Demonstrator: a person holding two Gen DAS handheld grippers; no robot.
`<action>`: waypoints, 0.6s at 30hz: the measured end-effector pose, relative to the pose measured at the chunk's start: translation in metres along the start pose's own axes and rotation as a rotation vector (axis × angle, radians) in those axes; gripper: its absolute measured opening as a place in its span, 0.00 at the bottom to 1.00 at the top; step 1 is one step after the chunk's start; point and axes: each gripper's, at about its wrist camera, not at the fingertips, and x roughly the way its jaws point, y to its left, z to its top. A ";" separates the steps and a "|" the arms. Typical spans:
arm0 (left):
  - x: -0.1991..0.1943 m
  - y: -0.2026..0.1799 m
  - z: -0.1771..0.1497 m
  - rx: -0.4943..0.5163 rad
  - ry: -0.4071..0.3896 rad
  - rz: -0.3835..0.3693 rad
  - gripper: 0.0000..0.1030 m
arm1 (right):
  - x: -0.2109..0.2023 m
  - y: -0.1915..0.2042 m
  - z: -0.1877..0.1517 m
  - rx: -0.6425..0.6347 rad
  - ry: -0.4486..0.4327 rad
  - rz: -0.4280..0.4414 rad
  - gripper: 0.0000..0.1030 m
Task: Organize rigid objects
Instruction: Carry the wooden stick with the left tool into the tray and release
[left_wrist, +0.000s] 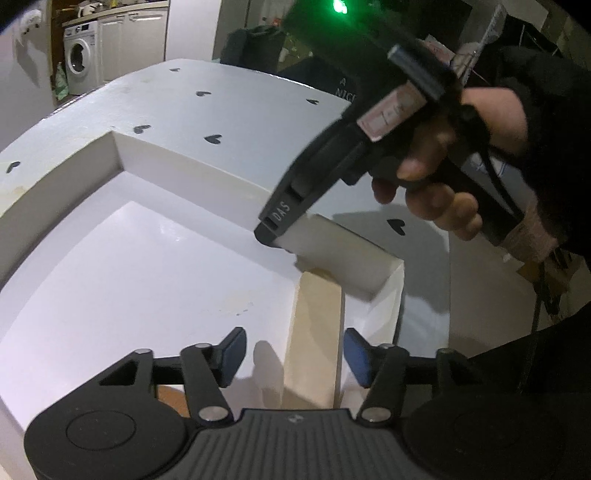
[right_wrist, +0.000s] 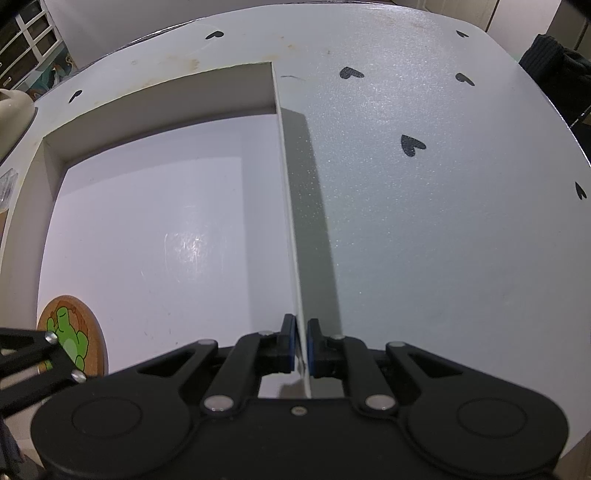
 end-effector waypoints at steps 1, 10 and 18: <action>-0.004 0.000 0.000 -0.003 -0.006 0.006 0.70 | 0.000 0.000 0.000 -0.001 0.000 0.001 0.08; -0.035 -0.008 -0.005 -0.029 -0.082 0.057 0.94 | -0.001 0.000 0.000 -0.008 -0.003 0.004 0.08; -0.067 -0.005 -0.013 -0.080 -0.157 0.128 1.00 | -0.001 0.000 0.000 -0.010 -0.004 0.002 0.08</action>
